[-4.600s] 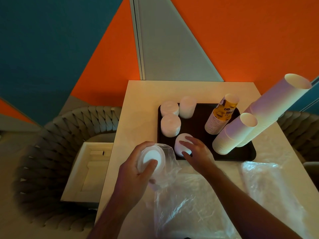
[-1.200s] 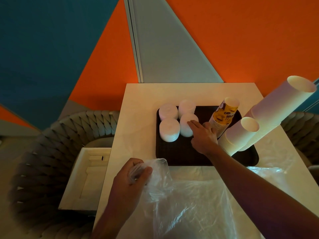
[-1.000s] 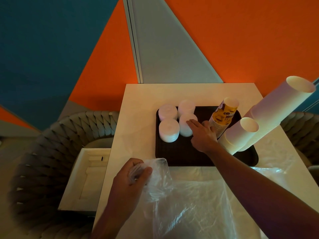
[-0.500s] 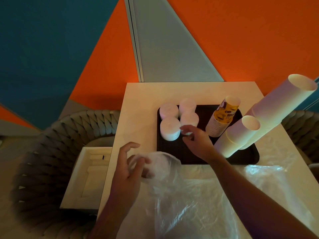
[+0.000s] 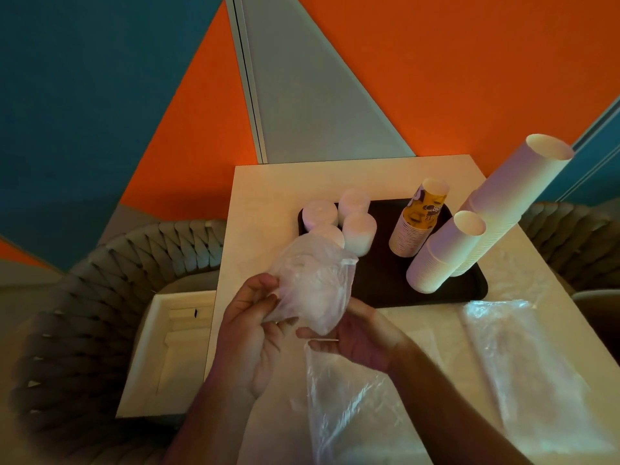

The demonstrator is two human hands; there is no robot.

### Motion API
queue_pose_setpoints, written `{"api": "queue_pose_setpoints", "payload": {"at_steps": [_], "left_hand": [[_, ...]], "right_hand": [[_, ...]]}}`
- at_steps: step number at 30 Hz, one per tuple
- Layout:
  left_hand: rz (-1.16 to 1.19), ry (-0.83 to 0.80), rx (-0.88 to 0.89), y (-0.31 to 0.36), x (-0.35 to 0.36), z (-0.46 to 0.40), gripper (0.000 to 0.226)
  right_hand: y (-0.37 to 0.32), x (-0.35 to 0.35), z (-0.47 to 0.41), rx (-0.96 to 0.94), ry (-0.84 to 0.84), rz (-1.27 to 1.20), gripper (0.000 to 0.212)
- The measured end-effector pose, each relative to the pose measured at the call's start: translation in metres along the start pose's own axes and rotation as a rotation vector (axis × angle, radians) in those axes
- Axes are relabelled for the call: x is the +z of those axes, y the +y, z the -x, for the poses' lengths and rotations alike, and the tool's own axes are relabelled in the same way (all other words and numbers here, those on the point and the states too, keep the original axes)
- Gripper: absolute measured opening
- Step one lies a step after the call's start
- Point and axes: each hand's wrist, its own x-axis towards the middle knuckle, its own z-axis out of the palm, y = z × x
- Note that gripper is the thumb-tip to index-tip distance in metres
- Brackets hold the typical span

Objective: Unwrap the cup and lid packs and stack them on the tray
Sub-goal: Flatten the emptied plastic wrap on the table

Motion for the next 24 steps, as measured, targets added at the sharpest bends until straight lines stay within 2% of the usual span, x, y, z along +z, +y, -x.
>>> {"api": "queue_pose_setpoints", "payload": {"at_steps": [2, 5, 7, 10, 12, 15, 19, 21, 24], "left_hand": [[-0.038, -0.007, 0.000, 0.001, -0.002, 0.003, 0.028], [-0.175, 0.033, 0.007, 0.000, -0.011, 0.005, 0.021], [-0.397, 0.067, 0.029, -0.003, -0.021, 0.006, 0.013], [-0.765, 0.042, 0.112, -0.001, -0.027, 0.011, 0.028], [-0.887, -0.043, 0.123, 0.001, -0.023, 0.015, 0.044], [-1.052, -0.077, 0.101, 0.006, -0.012, 0.016, 0.053], [-1.148, -0.007, 0.265, 0.010, -0.016, 0.013, 0.054], [-1.134, -0.022, 0.319, 0.012, -0.017, 0.012, 0.057], [-0.931, -0.175, 0.140, 0.014, -0.006, 0.018, 0.051]], "right_hand": [[0.001, 0.009, -0.003, -0.146, 0.085, -0.104, 0.070], [-0.005, 0.014, -0.002, -0.327, 0.253, -0.213, 0.043], [-0.013, 0.019, 0.006, -0.372, 0.390, -0.070, 0.029], [-0.016, 0.026, 0.017, -0.407, 0.539, 0.256, 0.038], [-0.015, 0.033, 0.022, -0.453, 0.594, 0.429, 0.043], [-0.013, 0.039, 0.026, -0.510, 0.660, 0.577, 0.032], [-0.013, 0.042, 0.036, -0.616, 0.750, 0.630, 0.038], [-0.016, 0.042, 0.040, -0.670, 0.798, 0.677, 0.039], [-0.020, 0.044, 0.048, -0.743, 0.785, 0.672, 0.031]]}}
